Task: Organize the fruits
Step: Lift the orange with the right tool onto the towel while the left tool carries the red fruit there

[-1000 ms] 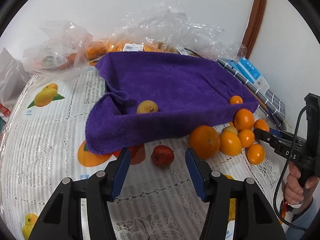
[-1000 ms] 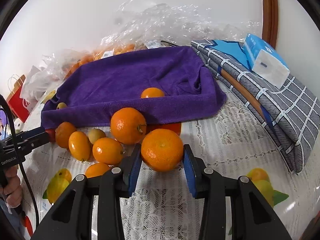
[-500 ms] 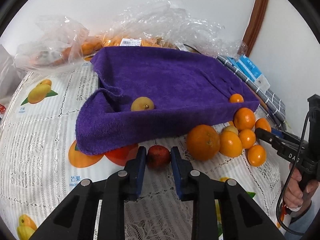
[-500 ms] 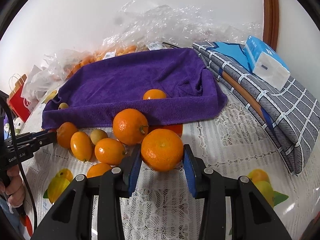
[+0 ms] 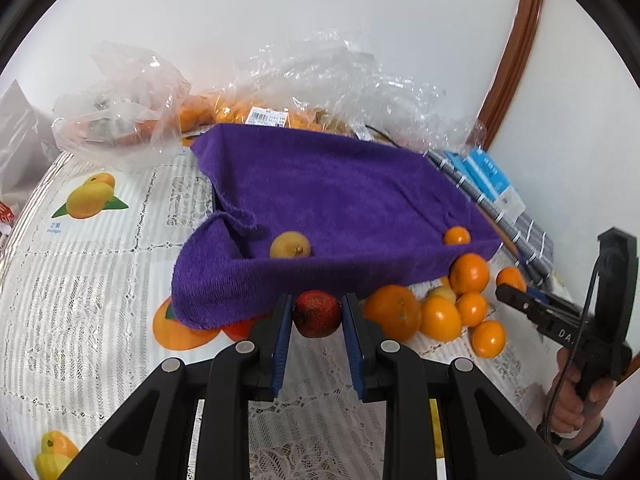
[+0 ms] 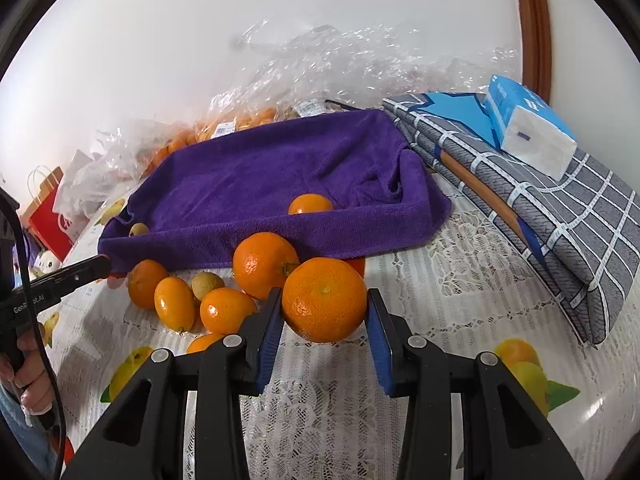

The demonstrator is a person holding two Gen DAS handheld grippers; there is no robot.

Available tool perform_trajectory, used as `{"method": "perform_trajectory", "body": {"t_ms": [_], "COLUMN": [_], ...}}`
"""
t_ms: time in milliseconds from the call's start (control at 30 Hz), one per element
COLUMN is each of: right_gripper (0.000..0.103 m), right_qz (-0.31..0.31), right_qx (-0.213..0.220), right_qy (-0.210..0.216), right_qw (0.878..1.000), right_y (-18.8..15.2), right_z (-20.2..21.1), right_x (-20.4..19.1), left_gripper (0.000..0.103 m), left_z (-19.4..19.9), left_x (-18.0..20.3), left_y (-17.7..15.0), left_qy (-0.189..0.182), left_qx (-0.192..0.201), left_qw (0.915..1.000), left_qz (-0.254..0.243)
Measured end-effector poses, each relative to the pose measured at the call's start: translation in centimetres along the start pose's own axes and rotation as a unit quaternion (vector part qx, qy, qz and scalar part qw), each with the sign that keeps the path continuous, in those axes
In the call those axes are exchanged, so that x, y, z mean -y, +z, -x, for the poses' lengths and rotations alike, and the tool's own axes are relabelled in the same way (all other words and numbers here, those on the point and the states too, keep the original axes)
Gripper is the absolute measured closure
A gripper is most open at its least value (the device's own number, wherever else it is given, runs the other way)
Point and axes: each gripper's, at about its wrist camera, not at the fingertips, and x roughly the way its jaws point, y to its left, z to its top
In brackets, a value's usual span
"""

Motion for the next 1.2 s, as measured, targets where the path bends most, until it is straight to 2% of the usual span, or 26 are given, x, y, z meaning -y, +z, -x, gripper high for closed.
{"method": "perform_trajectory", "body": {"t_ms": [200,400,533,600,867,1067,1200], "right_gripper": [0.063,0.063,0.063,0.063,0.063,0.063,0.063], "right_qz": [-0.039,-0.031,-0.021,-0.017,0.028,0.035,0.027], "right_qx": [0.000,-0.001,0.011,0.018,0.067,0.098,0.101], "right_qy": [0.003,-0.003,-0.009,-0.004,0.011,0.040,0.047], "right_qw": [0.999,1.000,1.000,1.000,0.997,0.994,0.993], "right_y": [0.0,-0.3,0.4,1.1,5.9,9.4,11.0], "right_z": [0.3,1.2,2.7,3.4,5.6,4.7,3.0], "right_x": [1.4,1.1,0.2,-0.2,-2.5,-3.4,-3.4], "left_gripper": [0.079,0.079,0.079,0.079,0.079,0.079,0.079], "left_z": [0.5,1.1,2.4,3.3,6.2,5.3,2.7], "left_x": [-0.6,0.1,0.5,0.8,2.2,3.5,2.3], "left_y": [0.2,0.3,0.5,0.8,5.0,9.1,10.7], "left_qy": [-0.009,-0.015,0.002,0.025,0.012,0.022,0.014], "left_qx": [0.011,0.022,0.043,0.060,0.085,0.111,0.111], "left_qw": [0.9996,0.9996,0.9991,0.9978,0.9963,0.9936,0.9928], "left_qz": [0.023,0.010,-0.004,-0.010,-0.005,0.002,0.041]}}
